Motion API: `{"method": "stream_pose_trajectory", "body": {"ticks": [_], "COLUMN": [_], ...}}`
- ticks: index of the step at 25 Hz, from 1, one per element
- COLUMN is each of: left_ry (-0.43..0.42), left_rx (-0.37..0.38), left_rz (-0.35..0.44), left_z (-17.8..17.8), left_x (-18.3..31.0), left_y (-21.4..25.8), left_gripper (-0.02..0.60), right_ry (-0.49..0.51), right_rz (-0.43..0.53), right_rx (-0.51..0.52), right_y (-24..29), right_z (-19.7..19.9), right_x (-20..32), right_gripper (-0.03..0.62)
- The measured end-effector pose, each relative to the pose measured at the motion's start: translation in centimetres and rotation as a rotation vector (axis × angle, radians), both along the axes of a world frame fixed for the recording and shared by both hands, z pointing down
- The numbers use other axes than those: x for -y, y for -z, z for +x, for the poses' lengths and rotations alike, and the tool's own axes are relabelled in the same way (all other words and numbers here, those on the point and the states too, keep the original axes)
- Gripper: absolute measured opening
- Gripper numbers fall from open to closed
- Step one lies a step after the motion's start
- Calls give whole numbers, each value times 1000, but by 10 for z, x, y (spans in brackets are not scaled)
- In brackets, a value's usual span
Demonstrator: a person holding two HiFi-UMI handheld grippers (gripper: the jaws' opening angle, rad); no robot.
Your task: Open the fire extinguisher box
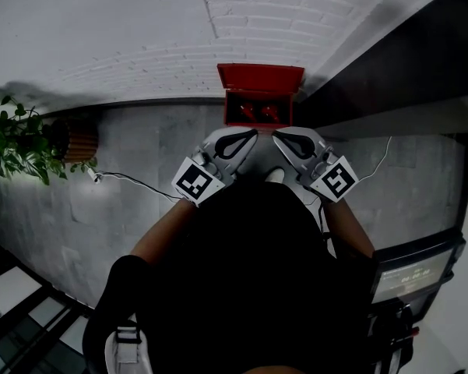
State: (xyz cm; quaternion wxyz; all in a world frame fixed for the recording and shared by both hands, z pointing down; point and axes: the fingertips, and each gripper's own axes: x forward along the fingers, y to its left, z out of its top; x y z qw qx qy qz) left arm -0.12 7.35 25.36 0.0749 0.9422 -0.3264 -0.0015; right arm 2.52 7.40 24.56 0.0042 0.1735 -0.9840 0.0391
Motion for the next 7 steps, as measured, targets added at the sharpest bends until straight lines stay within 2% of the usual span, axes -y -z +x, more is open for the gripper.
{"method": "stream_pose_trajectory", "body": {"ticks": [7], "left_ry": [-11], "left_rx": [4], "left_rz": [-9], "left_z": [2], "left_x": [-1], "left_y": [-2], "left_gripper": [0], "right_ry": [-10], "right_rz": [-16], "right_rx": [6], "right_y": [-3], "right_z": [3], "right_x": [0], "right_gripper": [9]}}
